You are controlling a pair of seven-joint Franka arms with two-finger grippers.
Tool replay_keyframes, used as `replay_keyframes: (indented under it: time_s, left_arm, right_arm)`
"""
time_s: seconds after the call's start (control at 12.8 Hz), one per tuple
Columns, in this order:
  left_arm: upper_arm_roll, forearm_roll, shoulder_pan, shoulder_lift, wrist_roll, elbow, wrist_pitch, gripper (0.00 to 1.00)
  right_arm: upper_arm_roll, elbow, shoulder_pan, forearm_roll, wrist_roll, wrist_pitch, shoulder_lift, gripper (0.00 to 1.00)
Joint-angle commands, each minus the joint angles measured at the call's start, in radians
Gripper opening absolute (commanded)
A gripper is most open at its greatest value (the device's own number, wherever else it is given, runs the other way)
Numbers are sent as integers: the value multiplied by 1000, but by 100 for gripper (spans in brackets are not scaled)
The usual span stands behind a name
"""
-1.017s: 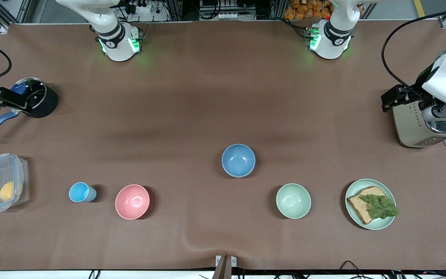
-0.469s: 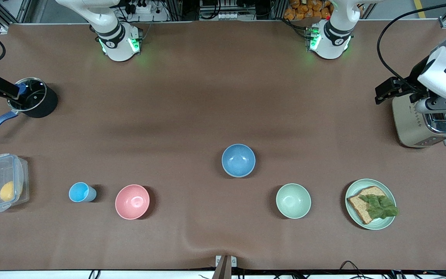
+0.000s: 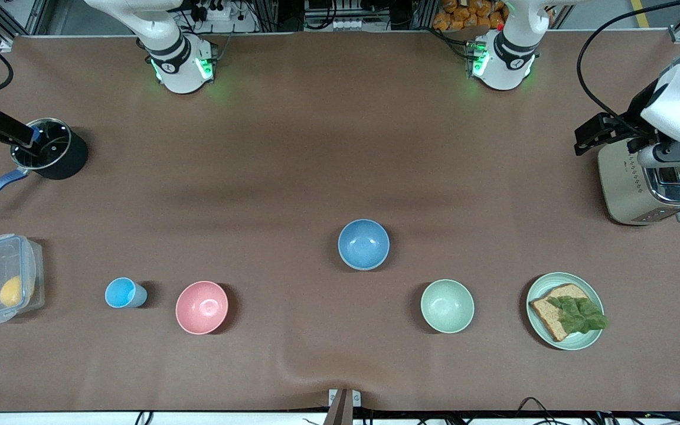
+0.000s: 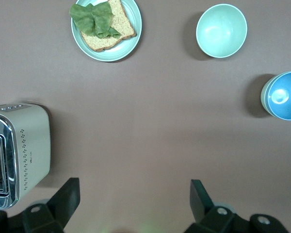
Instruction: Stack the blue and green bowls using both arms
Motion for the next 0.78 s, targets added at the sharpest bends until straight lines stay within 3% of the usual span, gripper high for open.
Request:
replay_keyframes:
  time_s: [0.0,0.7]
  left_arm:
    - [4,-5,2,-7,19,12,-2,100]
    - [7,-5,-2,16,19,47,-6,100]
  right_arm:
    - [5,-21,4,-33,20,-1,-23,100]
    - [10,-27,33,-62,23,18,-20,100]
